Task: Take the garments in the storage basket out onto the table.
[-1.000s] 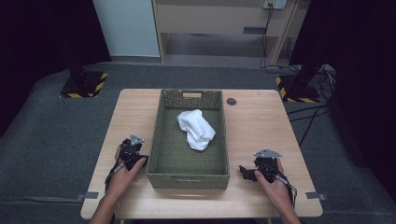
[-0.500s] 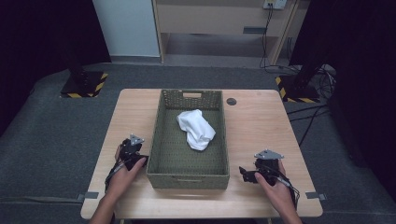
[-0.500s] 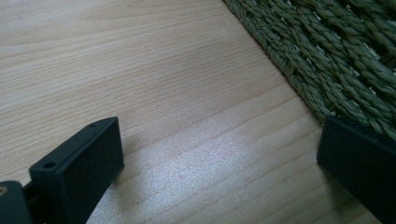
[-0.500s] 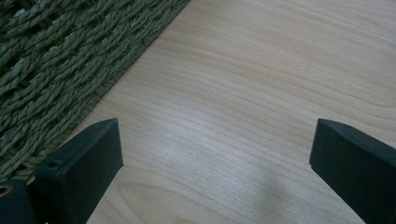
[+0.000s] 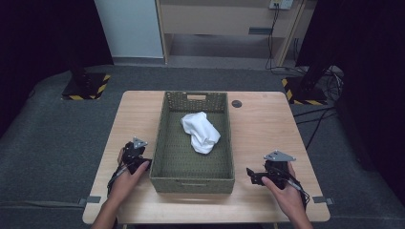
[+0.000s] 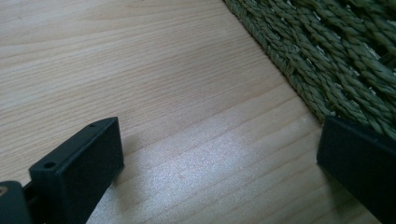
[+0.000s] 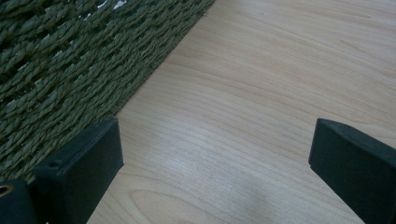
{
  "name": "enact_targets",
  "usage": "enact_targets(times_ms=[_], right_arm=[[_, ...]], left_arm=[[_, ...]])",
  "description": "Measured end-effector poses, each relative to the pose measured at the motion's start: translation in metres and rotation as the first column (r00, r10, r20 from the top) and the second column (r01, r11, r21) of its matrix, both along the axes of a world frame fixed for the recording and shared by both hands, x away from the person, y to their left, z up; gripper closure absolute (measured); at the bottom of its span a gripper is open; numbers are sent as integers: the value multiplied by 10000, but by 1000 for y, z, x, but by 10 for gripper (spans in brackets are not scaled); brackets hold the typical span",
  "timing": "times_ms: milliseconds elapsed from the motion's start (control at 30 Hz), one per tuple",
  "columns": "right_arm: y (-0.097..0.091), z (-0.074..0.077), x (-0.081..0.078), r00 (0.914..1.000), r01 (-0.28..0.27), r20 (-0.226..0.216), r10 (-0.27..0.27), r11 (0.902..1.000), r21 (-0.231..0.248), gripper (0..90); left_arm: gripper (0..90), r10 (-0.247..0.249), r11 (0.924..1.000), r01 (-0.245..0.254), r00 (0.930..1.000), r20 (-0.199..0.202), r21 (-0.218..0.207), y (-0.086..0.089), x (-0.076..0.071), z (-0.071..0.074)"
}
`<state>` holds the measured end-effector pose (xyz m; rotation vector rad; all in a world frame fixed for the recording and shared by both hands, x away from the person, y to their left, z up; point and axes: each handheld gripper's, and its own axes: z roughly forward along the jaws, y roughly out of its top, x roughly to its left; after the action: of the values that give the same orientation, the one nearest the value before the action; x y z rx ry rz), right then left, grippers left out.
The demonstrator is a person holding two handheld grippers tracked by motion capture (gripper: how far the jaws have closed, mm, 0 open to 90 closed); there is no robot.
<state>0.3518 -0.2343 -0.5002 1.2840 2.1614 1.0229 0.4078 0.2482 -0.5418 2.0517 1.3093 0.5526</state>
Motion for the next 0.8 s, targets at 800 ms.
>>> enact_targets(times_ms=[800], right_arm=[[12, 46, 6, 9977, -511, 438, 523, 9983, -265, 32]], left_arm=[[0, -1, 10000, 1, 10000, 1, -1, 0, 0, 0]])
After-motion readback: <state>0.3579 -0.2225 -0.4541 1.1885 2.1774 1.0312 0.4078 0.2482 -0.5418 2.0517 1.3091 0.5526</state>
